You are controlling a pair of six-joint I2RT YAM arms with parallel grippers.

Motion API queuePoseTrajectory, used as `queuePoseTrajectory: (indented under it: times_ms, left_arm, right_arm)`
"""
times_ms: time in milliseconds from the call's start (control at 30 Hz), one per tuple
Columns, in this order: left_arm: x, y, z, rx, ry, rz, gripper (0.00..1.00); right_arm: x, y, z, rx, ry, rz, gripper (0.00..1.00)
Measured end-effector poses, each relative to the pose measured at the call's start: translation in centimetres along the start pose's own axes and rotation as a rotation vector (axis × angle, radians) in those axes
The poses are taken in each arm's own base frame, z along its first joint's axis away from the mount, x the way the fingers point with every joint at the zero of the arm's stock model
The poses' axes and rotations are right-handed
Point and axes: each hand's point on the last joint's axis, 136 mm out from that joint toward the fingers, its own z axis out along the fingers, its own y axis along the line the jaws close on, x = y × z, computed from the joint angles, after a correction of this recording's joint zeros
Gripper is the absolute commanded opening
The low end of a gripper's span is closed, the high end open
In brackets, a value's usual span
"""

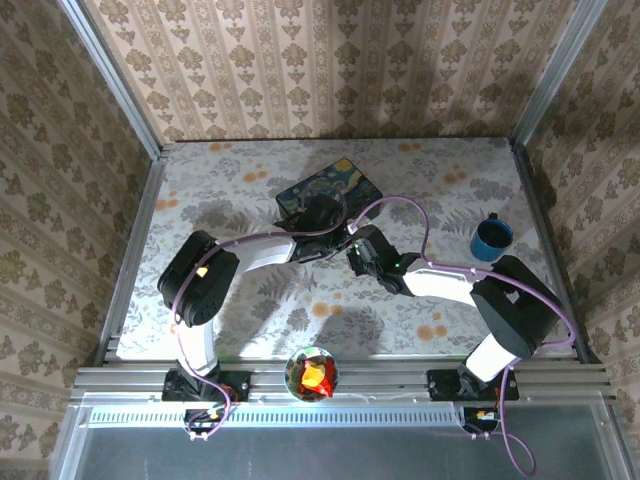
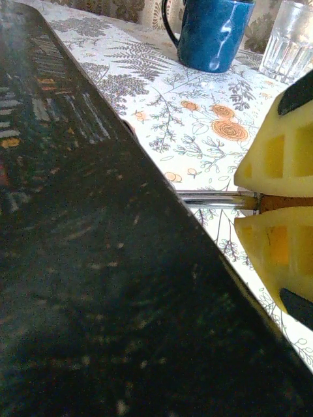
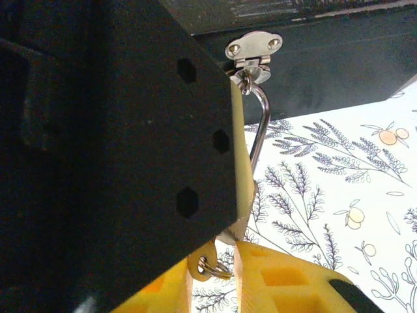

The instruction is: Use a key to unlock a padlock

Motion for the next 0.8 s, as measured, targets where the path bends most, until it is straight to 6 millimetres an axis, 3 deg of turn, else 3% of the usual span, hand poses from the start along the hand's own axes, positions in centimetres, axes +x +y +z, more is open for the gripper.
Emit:
queuePoseTrajectory:
  times_ms: [200, 367, 667, 800]
  left_arm:
    - [-0.1, 0.1, 0.0, -0.002, -0.002, -0.006, 0.00]
    - [-0.4, 0.2, 0.0, -0.006, -0.014, -0.008, 0.00]
    - [-0.8, -0.6, 0.0, 0.027, -0.034, -0.033, 0.00]
    - [-0.6, -0.1, 0.2, 0.026, -0.033, -0.049, 0.08]
  right_arm:
    - [-0.2, 0.4, 0.3, -0.009, 0.000, 0.006, 0.00]
    - [-0.5, 0.5, 0.6, -0.101, 0.008, 0.117, 0.00]
    - [-1.1, -0.2, 0.4, -0.449, 0.050, 0.507, 0.00]
    - [-0.8, 0.0, 0.6, -0.541, 0.080, 0.611, 0.00]
